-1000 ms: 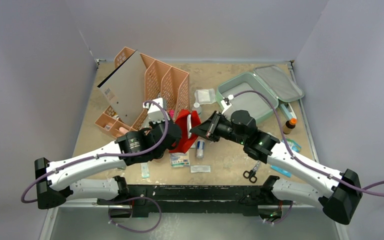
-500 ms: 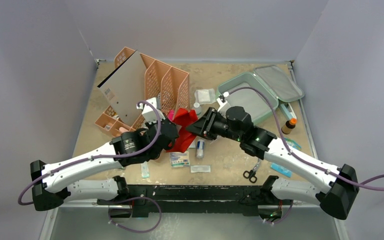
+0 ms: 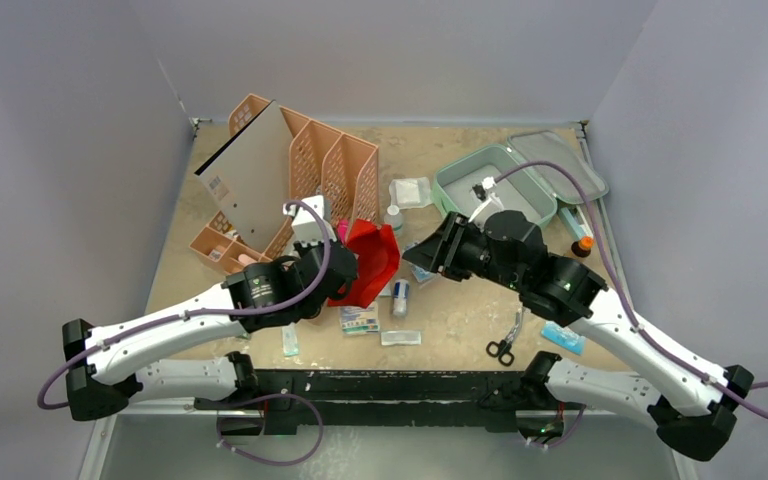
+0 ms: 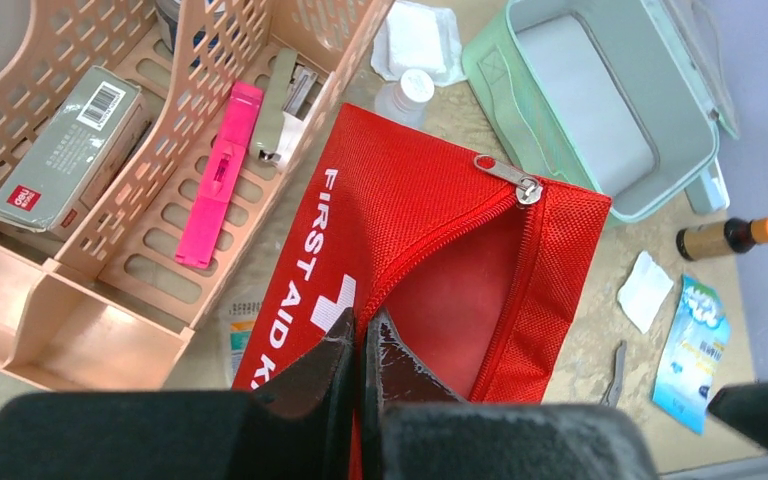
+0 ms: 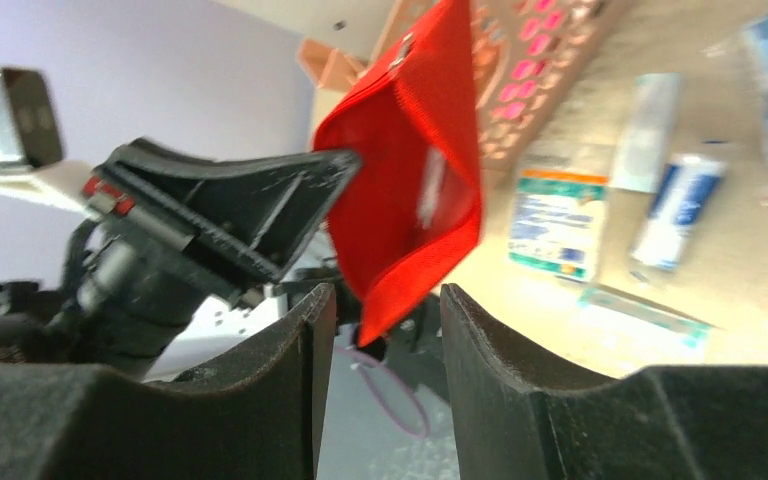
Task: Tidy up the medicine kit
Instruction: Pick up the medical item at the center of the board.
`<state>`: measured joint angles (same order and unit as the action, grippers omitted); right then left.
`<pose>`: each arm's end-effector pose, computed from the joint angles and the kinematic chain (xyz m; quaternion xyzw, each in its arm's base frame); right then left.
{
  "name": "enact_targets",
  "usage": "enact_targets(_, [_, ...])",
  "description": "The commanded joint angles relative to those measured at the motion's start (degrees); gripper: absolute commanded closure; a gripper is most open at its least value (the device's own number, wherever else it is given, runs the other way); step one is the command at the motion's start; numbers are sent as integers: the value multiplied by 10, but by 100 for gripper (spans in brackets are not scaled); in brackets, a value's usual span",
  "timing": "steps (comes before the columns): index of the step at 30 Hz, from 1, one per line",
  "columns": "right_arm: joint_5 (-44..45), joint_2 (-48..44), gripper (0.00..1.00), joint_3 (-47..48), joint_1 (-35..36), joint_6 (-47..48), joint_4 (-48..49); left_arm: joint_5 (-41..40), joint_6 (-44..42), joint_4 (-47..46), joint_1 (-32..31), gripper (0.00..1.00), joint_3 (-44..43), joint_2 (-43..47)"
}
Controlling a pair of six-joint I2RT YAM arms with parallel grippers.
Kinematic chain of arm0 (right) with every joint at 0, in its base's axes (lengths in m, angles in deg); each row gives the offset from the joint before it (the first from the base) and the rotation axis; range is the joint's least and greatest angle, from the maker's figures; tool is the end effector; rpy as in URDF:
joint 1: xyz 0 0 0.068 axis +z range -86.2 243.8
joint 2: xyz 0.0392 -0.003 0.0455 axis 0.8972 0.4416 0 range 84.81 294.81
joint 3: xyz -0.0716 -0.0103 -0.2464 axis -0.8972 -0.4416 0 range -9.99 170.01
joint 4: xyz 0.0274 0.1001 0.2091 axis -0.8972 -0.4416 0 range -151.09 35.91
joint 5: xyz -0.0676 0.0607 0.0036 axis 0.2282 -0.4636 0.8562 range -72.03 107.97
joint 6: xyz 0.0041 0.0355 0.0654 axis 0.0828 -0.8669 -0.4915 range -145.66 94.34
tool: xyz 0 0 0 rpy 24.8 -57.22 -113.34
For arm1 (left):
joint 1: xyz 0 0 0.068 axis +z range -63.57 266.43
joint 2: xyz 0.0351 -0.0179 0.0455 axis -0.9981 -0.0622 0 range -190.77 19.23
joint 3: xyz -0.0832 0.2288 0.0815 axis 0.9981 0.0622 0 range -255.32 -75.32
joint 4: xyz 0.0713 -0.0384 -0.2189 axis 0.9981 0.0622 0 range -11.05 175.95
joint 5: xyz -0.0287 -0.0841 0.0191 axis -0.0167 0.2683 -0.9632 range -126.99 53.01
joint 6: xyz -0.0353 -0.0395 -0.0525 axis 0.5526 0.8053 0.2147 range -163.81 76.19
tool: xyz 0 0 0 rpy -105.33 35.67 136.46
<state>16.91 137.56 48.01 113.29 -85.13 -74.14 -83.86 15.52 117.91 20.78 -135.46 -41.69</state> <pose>0.1360 0.1611 0.3549 0.0632 0.7897 0.5008 0.3485 0.1262 -0.1682 0.3120 -0.1229 0.8387 -0.1793 0.4993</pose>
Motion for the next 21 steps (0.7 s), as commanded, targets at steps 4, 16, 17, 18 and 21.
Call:
enact_targets(4, [240, -2, 49, 75, 0, 88, -214, 57, -111, -23, 1, 100, 5, 37])
enact_targets(16, [304, 93, 46, 66, -182, 129, -343, 139, -180, -20, 1, 100, 6, 95])
enact_targets(17, [306, 102, 46, 57, -194, 128, -342, 141, -178, -17, 1, 100, 7, 99])
enact_targets(18, [307, 111, 46, 49, -206, 126, -339, 145, -176, -17, 1, 100, 8, 103])
enact_targets(21, [313, 137, 47, 11, -237, 122, -311, 162, -175, -18, 1, 100, 12, 111])
